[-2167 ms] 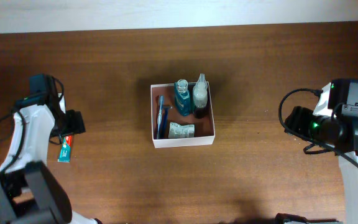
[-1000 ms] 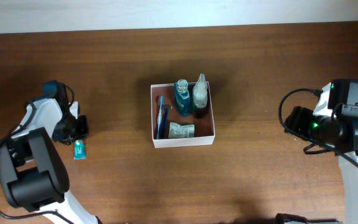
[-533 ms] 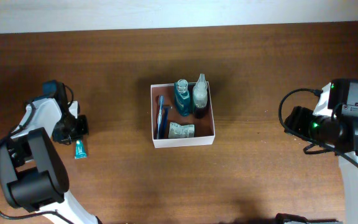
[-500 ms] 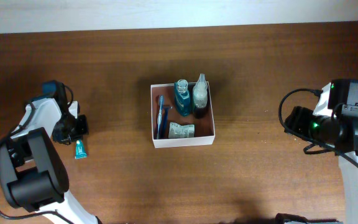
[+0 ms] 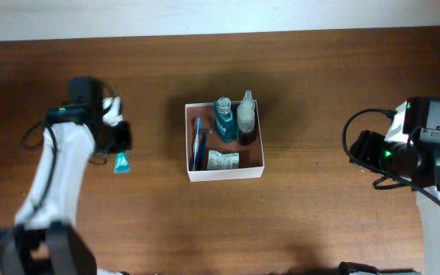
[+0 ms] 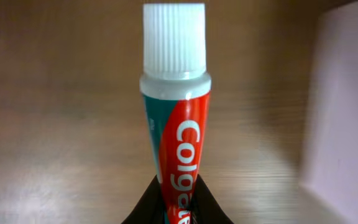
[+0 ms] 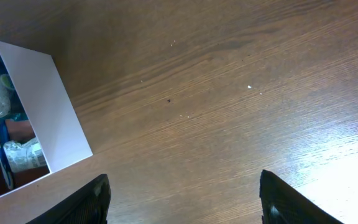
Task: Pack container
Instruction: 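Lift the toothpaste tube into the box's left side and release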
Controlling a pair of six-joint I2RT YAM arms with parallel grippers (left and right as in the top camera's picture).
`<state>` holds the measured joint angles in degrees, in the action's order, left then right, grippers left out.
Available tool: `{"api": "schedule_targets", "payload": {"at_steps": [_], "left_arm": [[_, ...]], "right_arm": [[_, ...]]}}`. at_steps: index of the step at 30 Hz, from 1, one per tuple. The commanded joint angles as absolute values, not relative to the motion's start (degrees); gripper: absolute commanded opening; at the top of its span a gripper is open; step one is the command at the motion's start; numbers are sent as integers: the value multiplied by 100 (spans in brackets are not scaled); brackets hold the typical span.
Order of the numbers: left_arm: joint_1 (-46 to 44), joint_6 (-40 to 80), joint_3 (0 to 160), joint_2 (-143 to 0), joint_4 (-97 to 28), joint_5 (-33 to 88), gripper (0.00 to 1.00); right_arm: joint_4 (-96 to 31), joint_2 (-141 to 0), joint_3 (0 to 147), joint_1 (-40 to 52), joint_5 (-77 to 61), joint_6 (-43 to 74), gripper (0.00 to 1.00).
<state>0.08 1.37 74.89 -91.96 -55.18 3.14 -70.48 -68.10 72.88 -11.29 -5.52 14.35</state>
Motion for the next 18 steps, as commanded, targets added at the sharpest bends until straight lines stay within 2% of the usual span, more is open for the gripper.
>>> {"api": "schedule_targets", "payload": {"at_steps": [1,7,18], "left_arm": [[-886,515,7581,-8667,-5391,506,1],[-2163,1166,7581,-8938,-4858,307,1],[-2611,2016,7581,-9990,-4145,259,1]], "right_arm": [[-7050,-6805,7253,-1166,-558,1374,69],[-7050,-6805,7253,-1166,-558,1374,69],[-7052,-6805,7253,-1166,-558,1374,69]]}}
